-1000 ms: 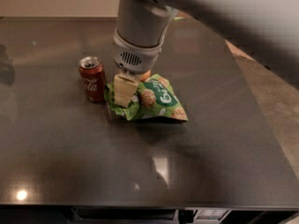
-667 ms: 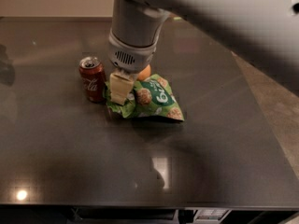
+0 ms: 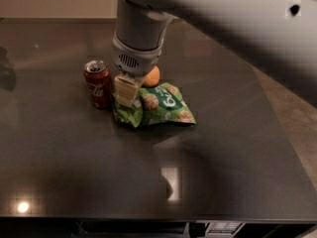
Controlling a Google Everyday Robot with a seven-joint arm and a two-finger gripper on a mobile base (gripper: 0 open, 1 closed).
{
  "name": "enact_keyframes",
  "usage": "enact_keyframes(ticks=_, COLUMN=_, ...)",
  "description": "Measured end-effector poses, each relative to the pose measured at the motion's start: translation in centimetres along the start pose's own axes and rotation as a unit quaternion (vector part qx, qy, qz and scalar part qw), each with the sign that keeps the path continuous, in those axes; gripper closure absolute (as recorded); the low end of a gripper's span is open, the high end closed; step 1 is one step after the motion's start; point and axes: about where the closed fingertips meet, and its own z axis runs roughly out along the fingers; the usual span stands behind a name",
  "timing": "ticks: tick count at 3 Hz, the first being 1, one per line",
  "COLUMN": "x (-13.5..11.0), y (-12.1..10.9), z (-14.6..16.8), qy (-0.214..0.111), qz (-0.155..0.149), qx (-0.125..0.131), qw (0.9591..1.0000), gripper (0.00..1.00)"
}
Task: Move green rice chip bag near coke can
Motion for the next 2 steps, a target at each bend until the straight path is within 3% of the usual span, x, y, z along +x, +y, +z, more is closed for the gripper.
enact_keyframes(ticks=1, x=-0.08, y=0.04, z=0.10, qy=0.000, qz=-0.001, qx=0.000, qw=1.0000, gripper=0.00)
enact_keyframes(ticks=2, x=-0.08, y=0.04, z=0.10, qy=0.000, qz=-0.001, qx=0.000, qw=1.0000, gripper=0.00)
